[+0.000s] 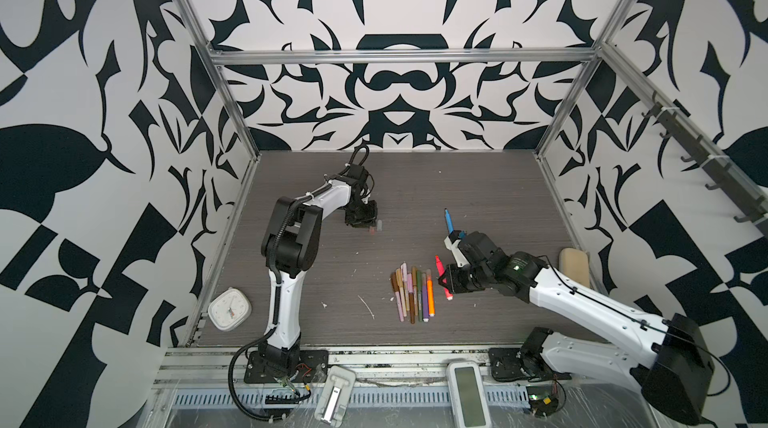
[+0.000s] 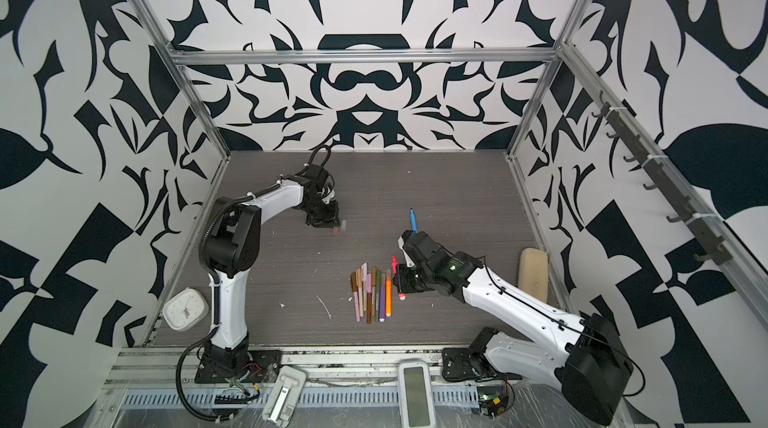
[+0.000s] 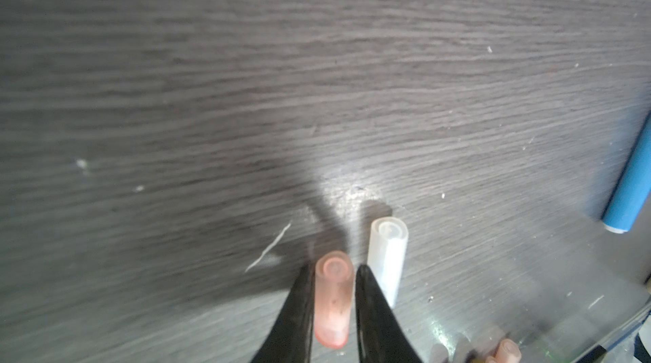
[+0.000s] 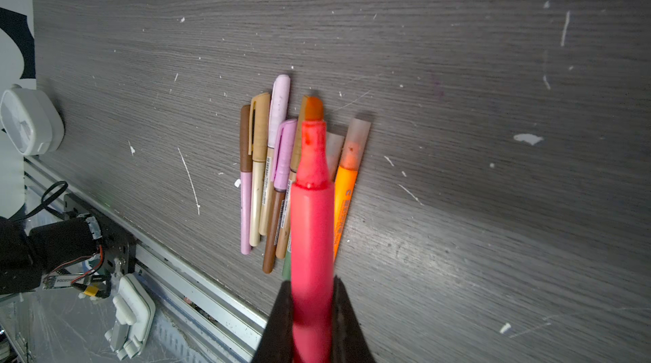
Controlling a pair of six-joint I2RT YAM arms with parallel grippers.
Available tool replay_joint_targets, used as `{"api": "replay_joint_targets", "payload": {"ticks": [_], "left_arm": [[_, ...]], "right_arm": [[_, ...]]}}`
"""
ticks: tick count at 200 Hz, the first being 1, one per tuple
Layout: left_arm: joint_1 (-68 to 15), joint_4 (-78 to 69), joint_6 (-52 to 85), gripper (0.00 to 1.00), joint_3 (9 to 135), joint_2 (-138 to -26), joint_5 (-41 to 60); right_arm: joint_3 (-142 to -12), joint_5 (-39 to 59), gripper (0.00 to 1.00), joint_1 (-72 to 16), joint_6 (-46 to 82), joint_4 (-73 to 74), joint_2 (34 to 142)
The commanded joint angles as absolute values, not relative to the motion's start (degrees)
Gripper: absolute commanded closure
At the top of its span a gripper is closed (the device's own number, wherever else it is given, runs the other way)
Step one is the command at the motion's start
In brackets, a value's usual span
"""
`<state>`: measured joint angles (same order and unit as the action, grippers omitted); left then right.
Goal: Open the pen caps
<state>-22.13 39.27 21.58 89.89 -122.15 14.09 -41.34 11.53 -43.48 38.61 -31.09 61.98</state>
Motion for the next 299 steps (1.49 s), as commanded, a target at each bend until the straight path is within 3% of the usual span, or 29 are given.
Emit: {"api": "replay_joint_targets", "payload": {"ticks": [1,127,299], "left_arm": [[-22.1,40.9,21.8,0.74,91.2,-122.6,14.7],[-22.1,39.6,23.4,0.8,90.8,-122.2,16.8],[-22.1,40.2,23.4,0.75,91.1,-120.4,16.7]], "right_arm": [[-42.2,10.9,1.0,-43.3,38.3,-30.9,61.8],[-42.3,10.8,1.0,-43.3,38.3,-31.5,61.1],[-43.4,10.8,1.0,-43.3,37.9,-32.0,61.7]]}}
